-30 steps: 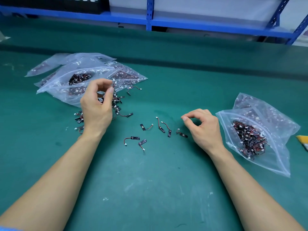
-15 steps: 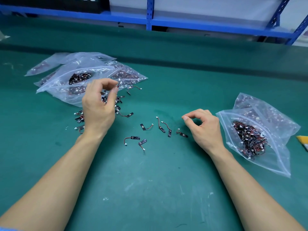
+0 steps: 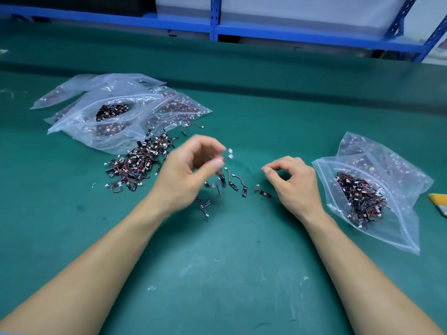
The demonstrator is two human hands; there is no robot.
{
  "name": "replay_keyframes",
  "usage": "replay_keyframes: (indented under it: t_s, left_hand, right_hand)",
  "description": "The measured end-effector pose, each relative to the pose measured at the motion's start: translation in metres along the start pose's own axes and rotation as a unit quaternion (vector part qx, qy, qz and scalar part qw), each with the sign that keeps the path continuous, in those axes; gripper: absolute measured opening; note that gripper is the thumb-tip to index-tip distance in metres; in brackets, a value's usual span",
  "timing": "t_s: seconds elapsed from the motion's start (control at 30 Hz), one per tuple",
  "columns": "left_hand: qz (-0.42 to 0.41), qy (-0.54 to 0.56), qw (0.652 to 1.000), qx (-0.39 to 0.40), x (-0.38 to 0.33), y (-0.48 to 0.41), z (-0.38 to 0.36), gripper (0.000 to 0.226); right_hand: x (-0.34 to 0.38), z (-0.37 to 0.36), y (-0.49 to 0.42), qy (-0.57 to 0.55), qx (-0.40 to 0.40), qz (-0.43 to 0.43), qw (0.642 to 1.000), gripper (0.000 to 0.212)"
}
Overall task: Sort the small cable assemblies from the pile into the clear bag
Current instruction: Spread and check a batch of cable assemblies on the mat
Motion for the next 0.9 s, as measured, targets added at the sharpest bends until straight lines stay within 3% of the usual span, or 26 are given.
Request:
replay_keyframes:
  t_s: [0.13, 0.27, 0.6, 0.73, 0.9]
  left_hand:
    - [0.035, -0.011, 0.988, 0.148, 0.01, 0.012, -0.046, 0.019]
    - [0.059, -0.059, 0.977, 0.197, 0.019, 0.017, -0.056, 0.019]
    - [0.073, -0.102, 0.982, 0.144, 0.023, 0.014, -0.043, 0.026]
    - [0.082, -0.08, 0.984, 0.136, 0.024, 0.014, -0.041, 0.028]
    - [0.091, -0.011, 0.989, 0.117, 0.026, 0.012, -0.04, 0.03]
  right_hand:
    - [0.001, 0.002, 0.0, 0.003, -0.001, -0.001, 1.0, 0.011]
    - [0.001, 0.002, 0.001, 0.004, 0.003, -0.006, 1.0, 0.01]
    - [0.003, 0.003, 0.001, 0.002, 0.0, 0.002, 1.0, 0.011]
    - [0.018, 0.007, 0.005, 0.018, 0.002, 0.054, 0.998, 0.01]
    - [0.047, -0.016, 0.019, 0.035, 0.168, 0.158, 0.972, 0.011]
Point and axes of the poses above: each hand's wrist, its own y-axis away from the middle knuckle, its own z-axis out of the back of the hand, x = y × z, the point moved 9 cm from there along -y, towards the middle knuckle, and after that the axes turned 8 degrees about x, right-handed, at the moved point
